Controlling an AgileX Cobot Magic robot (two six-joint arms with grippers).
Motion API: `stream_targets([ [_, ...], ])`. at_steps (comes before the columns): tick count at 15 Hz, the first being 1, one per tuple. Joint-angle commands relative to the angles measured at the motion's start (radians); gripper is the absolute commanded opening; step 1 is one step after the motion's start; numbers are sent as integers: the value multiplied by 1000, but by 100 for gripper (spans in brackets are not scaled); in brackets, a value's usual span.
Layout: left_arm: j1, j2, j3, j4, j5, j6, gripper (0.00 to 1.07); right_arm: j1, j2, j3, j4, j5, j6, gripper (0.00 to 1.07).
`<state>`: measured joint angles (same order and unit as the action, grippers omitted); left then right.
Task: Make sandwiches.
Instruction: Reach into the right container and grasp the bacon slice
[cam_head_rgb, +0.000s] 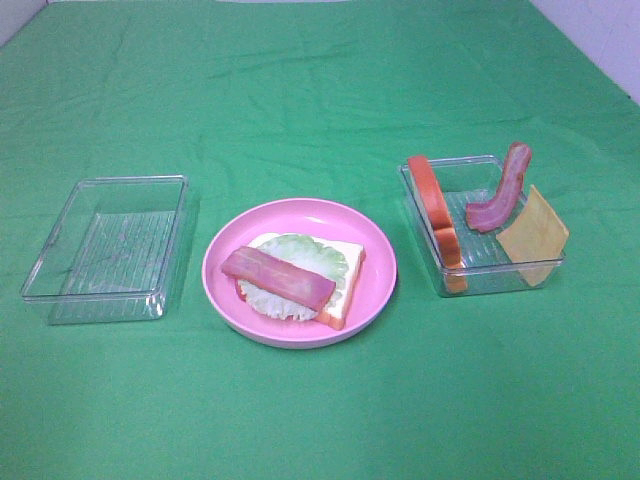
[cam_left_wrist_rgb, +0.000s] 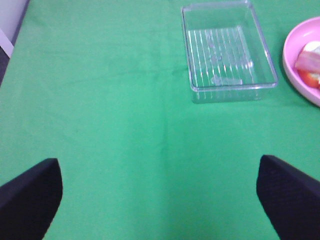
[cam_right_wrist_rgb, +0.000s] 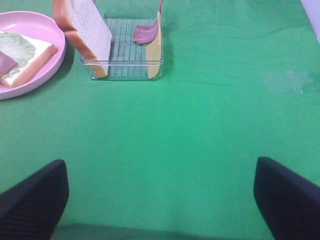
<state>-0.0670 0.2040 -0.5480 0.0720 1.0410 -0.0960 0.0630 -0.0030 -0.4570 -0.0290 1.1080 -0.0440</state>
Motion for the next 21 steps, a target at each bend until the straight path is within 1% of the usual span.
stream_targets([
  [1, 1, -109, 4, -1, -3, -11, 101, -7, -32, 3, -3, -10, -2, 97],
  [4, 1, -194, 17, 1, 24, -11, 101, -7, -32, 3, -3, -10, -2, 97],
  [5, 1, -208, 32, 1, 39, -11, 101, -7, -32, 3, -3, -10, -2, 97],
  [8, 1, -215, 30, -4, 39, -1, 101, -7, -32, 3, -3, -10, -2, 97],
  [9, 1, -215, 30, -15, 39, 13, 101, -7, -32, 3, -3, -10, -2, 97],
  [11, 1, -215, 30, -56, 38, 64, 101, -7, -32, 3, -3, -10, -2, 97],
  [12, 1, -215, 30, -61, 37, 70, 101, -7, -32, 3, -3, -10, -2, 97],
  [18, 3, -232, 30, -63, 37, 64, 101, -7, -32, 3, -3, -10, -2, 97],
  [19, 16, -232, 30, -64, 37, 62, 101, -7, -31, 3, -3, -10, -2, 97],
  [21, 70, -232, 30, -64, 37, 64, 101, -7, -28, 3, -3, -10, -2, 97],
])
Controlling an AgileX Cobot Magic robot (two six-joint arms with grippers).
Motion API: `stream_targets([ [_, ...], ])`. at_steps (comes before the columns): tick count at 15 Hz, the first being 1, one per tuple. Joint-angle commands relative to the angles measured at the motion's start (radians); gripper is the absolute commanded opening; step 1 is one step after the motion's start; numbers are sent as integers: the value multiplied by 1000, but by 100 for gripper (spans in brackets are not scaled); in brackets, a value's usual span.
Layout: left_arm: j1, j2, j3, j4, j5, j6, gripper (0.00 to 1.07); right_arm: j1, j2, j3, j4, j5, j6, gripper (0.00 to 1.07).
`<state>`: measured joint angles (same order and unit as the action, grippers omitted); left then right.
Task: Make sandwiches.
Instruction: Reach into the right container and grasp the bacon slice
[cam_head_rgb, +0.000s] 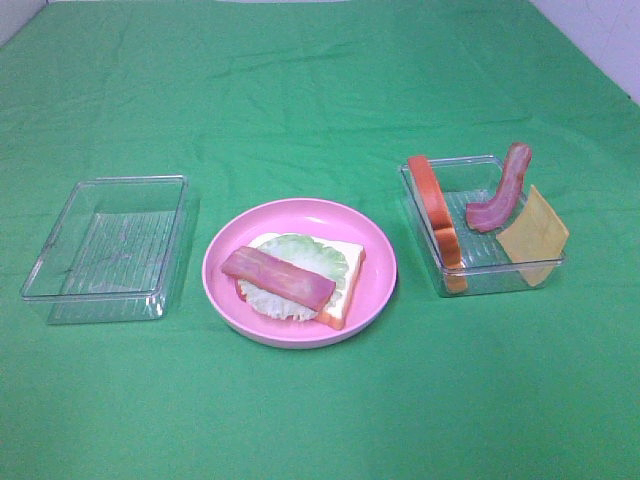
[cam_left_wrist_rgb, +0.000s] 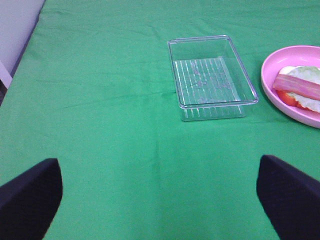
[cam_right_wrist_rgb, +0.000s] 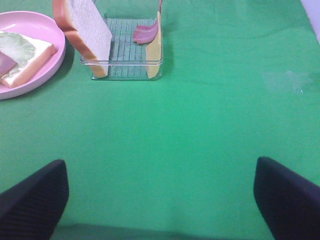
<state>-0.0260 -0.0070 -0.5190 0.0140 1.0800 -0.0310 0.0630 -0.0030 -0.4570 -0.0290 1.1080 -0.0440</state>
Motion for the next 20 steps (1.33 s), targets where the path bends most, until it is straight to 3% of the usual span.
stream_targets([
  [1, 43, -21, 1, -6, -2, -1, 101, -7, -27, 3, -3, -10, -2, 97],
  [5, 88, -21, 1, -7, -2, -2, 101, -7, -27, 3, -3, -10, -2, 97],
  [20, 88, -13, 1, -6, -2, 0, 101, -7, -28, 3, 12, -10, -1, 97],
])
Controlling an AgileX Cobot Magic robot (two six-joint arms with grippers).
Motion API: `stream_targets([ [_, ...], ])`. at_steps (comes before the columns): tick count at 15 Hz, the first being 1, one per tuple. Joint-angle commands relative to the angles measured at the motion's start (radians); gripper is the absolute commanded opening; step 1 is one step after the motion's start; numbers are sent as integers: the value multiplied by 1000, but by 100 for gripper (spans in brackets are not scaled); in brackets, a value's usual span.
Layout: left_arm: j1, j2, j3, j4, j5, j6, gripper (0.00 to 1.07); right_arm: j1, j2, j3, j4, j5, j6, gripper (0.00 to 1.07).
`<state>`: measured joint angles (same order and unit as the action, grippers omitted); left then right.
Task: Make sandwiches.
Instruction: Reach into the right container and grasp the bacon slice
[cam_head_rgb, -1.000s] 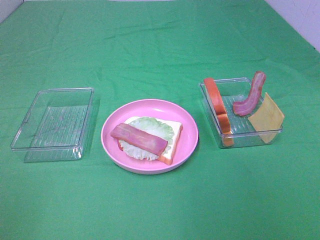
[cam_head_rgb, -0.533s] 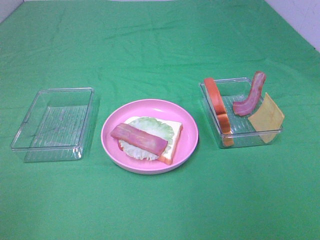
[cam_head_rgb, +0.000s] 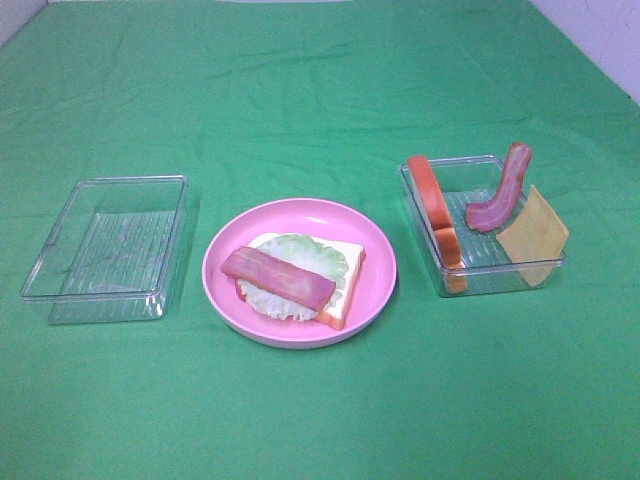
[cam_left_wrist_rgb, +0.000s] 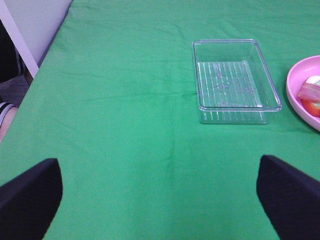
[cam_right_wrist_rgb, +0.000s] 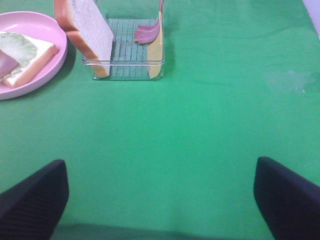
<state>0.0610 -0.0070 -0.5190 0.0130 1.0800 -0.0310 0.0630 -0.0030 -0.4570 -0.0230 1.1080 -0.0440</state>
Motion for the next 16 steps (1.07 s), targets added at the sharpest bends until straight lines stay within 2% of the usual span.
stream_targets([
  [1, 1, -13, 1, -5, -2, 0, 101, -7, -27, 3, 6, -10, 1, 97],
  [5, 1, -13, 1, -5, -2, 0, 101, -7, 49, -29, 5, -81, 1, 97],
  [10, 1, -13, 1, -5, -2, 0, 101, -5, 429, -100, 29, -314, 1, 97],
  [13, 1, -13, 1, -5, -2, 0, 101, -5, 720, -236, 58, -329, 1, 97],
  [14, 1, -13, 1, -5, -2, 0, 101, -5, 857, -323, 58, -312, -1, 97],
  [16, 1, -13, 1, -5, -2, 0, 101, -5, 1026, -425, 58, -255, -4, 97],
])
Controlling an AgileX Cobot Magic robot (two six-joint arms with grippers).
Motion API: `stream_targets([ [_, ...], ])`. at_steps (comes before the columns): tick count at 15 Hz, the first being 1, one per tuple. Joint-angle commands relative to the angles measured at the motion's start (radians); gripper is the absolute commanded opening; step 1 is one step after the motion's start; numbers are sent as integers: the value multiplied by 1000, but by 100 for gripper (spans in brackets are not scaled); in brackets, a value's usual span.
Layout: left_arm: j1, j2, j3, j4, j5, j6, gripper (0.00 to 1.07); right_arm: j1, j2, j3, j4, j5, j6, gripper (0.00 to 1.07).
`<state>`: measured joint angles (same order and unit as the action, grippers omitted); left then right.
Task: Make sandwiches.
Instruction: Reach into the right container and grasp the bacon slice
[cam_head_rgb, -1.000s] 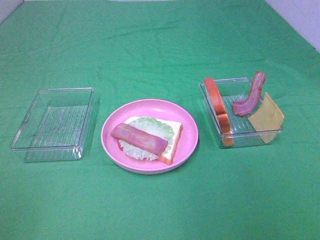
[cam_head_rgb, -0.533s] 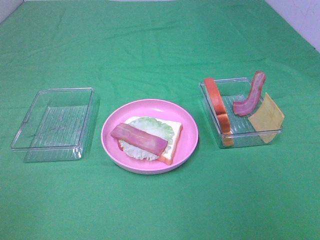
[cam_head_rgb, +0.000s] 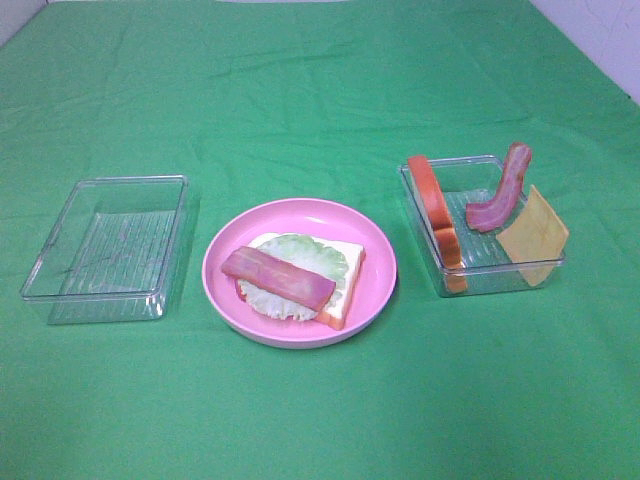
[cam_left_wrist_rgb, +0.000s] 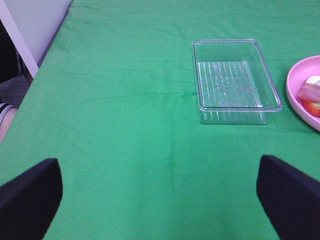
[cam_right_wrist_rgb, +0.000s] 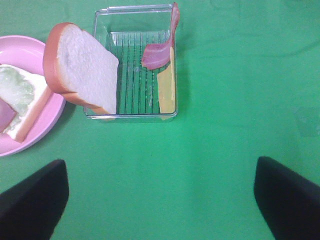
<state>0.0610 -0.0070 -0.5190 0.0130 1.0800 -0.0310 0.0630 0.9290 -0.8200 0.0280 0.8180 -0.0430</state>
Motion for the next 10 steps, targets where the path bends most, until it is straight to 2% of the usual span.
stream_targets([
  [1, 1, -13, 1, -5, -2, 0, 101, -5, 180, -112, -2, 57, -8, 97],
  [4, 1, -13, 1, -5, -2, 0, 101, -5, 402, -291, -39, 104, -15, 97],
  [10, 1, -13, 1, -5, -2, 0, 101, -5, 810, -683, -28, 279, -15, 97],
])
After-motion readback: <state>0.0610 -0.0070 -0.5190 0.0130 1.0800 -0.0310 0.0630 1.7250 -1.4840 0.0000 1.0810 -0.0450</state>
